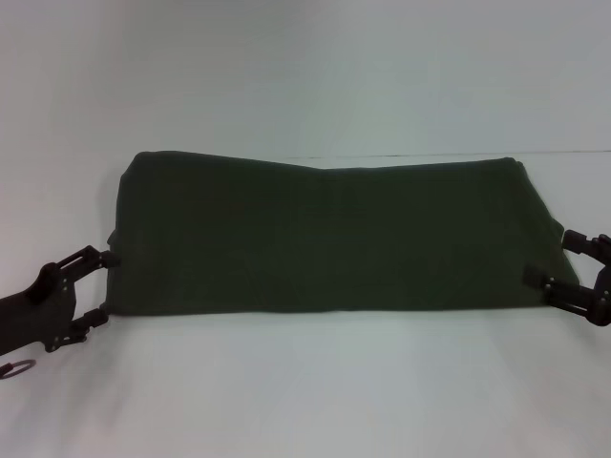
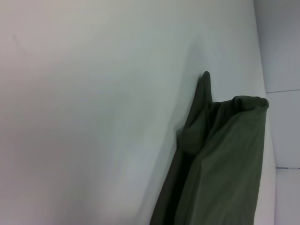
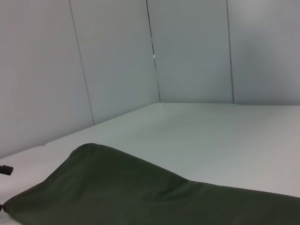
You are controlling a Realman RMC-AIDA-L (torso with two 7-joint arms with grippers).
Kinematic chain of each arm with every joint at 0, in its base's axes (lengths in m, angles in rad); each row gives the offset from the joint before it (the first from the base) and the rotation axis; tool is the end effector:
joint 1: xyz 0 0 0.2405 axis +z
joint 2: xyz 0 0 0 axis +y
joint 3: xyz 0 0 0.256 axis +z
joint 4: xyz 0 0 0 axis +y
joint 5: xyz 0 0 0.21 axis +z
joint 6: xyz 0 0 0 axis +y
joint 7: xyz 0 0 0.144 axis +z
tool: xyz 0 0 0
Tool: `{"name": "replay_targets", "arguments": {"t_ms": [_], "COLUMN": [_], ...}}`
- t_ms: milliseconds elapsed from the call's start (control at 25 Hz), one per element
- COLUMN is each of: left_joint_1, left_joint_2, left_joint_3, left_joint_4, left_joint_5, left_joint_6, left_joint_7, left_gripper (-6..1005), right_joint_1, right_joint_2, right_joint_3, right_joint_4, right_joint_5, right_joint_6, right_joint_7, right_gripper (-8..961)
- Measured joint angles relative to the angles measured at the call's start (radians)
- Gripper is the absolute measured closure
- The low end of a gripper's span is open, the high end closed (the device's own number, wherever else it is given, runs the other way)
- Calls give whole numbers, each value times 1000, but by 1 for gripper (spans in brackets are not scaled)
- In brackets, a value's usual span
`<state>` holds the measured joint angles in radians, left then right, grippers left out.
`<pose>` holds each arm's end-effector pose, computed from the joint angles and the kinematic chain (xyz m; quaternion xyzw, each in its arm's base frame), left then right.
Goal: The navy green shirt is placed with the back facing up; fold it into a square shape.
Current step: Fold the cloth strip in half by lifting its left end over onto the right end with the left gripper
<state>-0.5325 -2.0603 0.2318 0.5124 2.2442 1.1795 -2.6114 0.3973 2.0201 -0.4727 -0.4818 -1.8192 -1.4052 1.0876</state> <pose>-0.3560 0.3427 0.0207 -0.4576 -0.8025 -0.3439 0.1685 0.3395 0.3136 0.0379 -0.8632 0.2502 0.2798 0.3377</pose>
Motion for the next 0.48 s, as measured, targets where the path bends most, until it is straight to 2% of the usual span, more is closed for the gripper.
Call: {"name": "replay_targets", "arguments": {"t_ms": [480], "left_joint_1": [-11], "left_joint_2": [0], "left_joint_3": [4], "left_joint_4": [-8], "left_joint_5": [1], "left_joint_6": [-42], "left_joint_7": [-14], "left_gripper": [49], "right_joint_1": [5], "right_joint_2": [-1], "right_joint_3": [2], "right_joint_4": [-3], "right_joint_5": [2], "right_joint_6": [0], "right_joint_7": [-1], "right_gripper": [8]}}
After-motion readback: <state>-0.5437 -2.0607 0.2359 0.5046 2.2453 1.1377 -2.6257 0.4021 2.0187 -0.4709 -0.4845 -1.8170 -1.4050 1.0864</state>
